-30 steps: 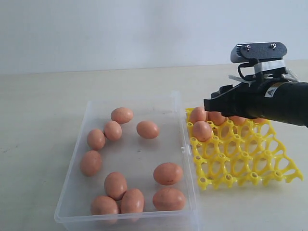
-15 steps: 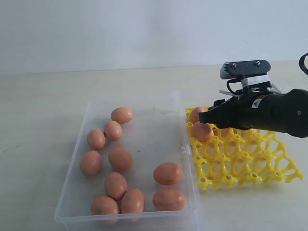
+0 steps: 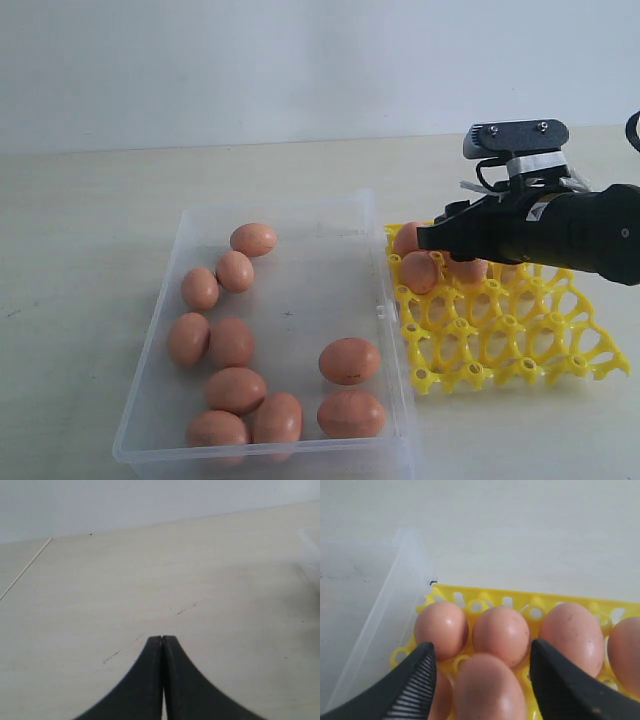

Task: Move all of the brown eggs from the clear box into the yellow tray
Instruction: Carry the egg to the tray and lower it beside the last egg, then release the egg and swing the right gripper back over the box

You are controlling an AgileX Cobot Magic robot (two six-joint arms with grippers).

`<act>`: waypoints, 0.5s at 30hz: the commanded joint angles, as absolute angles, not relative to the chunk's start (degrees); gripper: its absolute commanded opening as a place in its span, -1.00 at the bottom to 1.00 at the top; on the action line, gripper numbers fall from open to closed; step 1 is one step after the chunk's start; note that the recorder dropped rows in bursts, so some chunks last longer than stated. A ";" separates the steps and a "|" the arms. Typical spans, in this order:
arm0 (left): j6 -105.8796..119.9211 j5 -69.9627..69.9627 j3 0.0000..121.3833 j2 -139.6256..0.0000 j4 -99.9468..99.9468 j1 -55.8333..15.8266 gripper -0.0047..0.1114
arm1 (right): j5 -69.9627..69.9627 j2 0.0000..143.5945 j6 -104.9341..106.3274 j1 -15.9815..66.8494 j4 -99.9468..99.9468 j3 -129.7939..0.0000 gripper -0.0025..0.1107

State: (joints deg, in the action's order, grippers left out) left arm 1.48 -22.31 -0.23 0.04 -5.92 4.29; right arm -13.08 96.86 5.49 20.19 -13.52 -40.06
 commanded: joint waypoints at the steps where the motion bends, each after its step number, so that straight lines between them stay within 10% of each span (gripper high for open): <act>1: 1.25 -21.79 0.00 0.00 -5.90 4.00 -0.92 | -14.06 96.87 5.64 20.00 -12.93 -40.46 0.04; 15: 1.25 -21.79 0.00 0.00 -5.90 4.00 -0.92 | -10.81 93.01 3.76 21.06 -12.84 -40.98 -0.11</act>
State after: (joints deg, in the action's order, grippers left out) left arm 1.48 -22.31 -0.23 0.04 -5.92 4.29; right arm -12.37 95.48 4.90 20.29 -13.37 -40.06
